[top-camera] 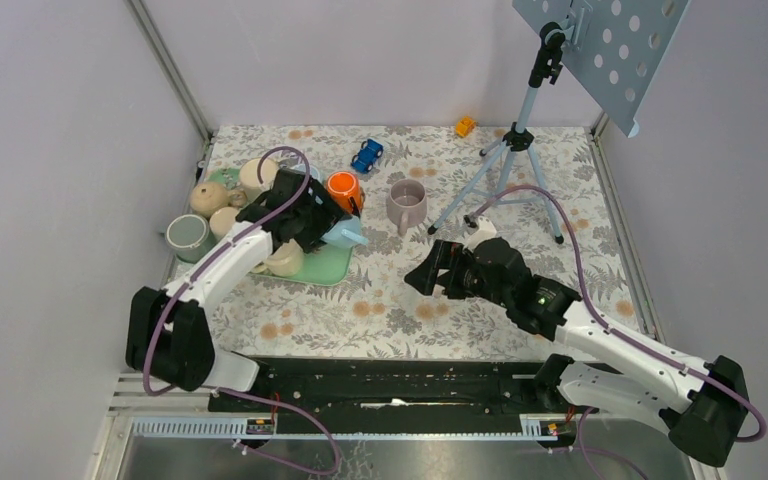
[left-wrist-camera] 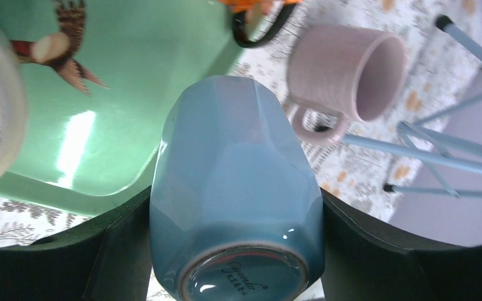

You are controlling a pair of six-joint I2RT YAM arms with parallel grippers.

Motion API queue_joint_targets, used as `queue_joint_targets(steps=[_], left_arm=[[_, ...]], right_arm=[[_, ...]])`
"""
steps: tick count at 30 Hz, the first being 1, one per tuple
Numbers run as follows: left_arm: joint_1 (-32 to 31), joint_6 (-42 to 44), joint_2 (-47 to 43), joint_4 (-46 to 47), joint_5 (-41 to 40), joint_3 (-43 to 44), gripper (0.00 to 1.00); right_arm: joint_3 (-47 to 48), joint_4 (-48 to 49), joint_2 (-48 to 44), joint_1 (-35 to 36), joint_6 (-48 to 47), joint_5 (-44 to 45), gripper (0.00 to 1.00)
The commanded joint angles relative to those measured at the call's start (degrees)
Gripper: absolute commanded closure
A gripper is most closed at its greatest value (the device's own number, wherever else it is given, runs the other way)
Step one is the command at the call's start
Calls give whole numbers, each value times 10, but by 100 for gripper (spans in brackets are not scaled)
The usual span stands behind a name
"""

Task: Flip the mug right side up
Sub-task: Turn over the cup on the tray.

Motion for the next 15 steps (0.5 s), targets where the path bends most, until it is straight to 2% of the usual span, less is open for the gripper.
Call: queue_joint_targets(steps=[1, 7, 10, 15], left_arm=[[3, 0, -65, 137, 83, -13, 100], [3, -45, -118, 277, 160, -76, 100], [3, -57, -133, 324, 185, -97, 100], [3, -68, -148, 369, 217, -113, 100]], right_arm=[[28, 68, -4, -1, 60, 39, 0], [53, 132, 10, -9, 99, 33, 0], [51, 184, 26, -43, 133, -33, 2], [23, 323, 71, -116, 225, -171, 6]])
